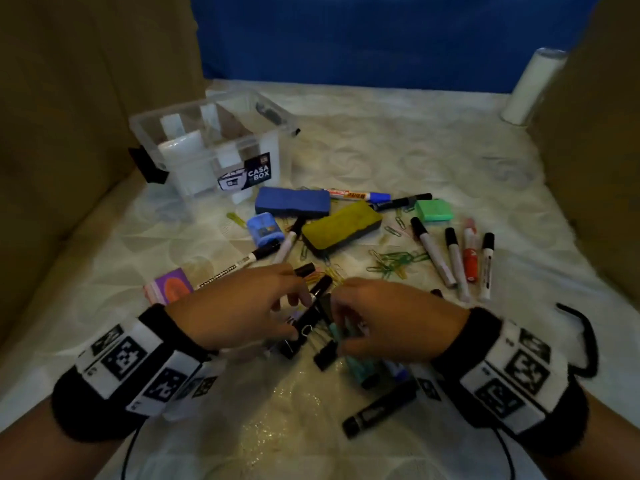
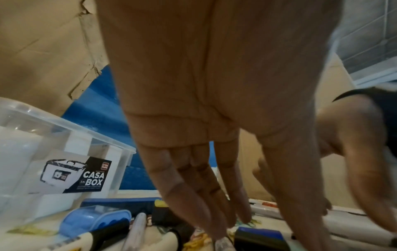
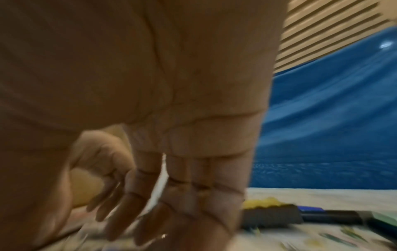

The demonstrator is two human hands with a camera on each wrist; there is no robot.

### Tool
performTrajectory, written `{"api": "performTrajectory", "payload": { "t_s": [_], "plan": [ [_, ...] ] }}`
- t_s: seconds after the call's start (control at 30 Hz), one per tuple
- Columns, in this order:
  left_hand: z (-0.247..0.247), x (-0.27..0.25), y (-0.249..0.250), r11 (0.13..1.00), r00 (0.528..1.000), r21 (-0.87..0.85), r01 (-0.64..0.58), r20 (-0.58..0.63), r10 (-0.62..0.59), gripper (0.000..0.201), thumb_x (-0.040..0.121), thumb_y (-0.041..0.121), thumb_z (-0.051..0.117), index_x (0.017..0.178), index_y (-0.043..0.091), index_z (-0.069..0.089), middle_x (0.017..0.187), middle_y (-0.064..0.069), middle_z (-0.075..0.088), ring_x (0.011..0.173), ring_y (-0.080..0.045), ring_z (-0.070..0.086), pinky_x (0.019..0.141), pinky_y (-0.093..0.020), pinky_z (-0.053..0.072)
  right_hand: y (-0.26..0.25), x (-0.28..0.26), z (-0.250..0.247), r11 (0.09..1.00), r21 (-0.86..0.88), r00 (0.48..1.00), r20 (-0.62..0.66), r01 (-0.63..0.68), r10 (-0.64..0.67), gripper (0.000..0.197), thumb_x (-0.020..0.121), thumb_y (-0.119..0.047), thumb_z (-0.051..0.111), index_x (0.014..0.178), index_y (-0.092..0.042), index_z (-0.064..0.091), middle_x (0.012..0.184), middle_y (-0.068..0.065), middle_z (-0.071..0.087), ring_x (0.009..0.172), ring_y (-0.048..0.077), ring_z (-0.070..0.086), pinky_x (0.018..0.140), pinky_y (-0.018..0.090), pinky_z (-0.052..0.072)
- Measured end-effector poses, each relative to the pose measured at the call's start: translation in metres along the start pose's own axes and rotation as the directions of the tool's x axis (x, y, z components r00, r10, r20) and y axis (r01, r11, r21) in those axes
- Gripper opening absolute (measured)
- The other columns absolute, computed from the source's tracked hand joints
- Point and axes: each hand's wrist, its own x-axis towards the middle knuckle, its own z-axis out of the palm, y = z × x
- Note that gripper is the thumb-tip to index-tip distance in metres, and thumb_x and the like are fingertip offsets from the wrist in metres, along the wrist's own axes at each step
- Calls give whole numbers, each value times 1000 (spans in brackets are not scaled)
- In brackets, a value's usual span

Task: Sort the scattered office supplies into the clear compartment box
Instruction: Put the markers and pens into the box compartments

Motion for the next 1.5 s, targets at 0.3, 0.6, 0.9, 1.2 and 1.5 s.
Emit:
{"api": "performTrajectory", "payload": {
  "t_s": [0.3,0.6,0.9,1.2,1.5],
  "plan": [
    [22,-1,18,987,993,131,97,48,-104,60,76,35,72,130,36,46,125,9,41,101,-11,53,73,-20,41,21,-20,20,980,-87,976,111,-179,188,62,73,-43,73,122,-33,36,118,2,33,96,26,55,78,39,52],
    [27,-16,15,969,981,152,194,-50,-189,49,77,40,70,120,34,46,121,10,40,86,-8,43,70,-23,43,10,-20,15,960,-146,964,-155,-239,217,39,90,-36,53,124,-20,42,126,5,36,111,25,47,76,36,43],
    [30,-12,31,983,994,170,64,-95,-48,42,79,48,52,114,26,57,114,7,52,101,-11,52,67,-19,40,-35,14,35,978,-148,987,32,-149,156,40,90,-31,56,124,-13,44,124,9,54,110,27,58,83,36,46],
    [36,-19,22,986,994,129,103,-49,-98,27,87,34,56,113,30,48,115,11,51,101,-8,50,83,-26,48,-5,-2,20,969,114,972,112,-219,207,31,83,-35,62,100,-18,42,92,0,48,84,19,50,68,31,42],
    [34,-17,25,988,998,155,11,-55,-2,39,87,32,56,125,27,45,128,10,42,115,-8,44,91,-14,36,6,-1,25,960,229,987,42,-163,158,8,93,-18,40,93,-15,48,91,8,54,85,26,53,74,36,43]
  ]
}}
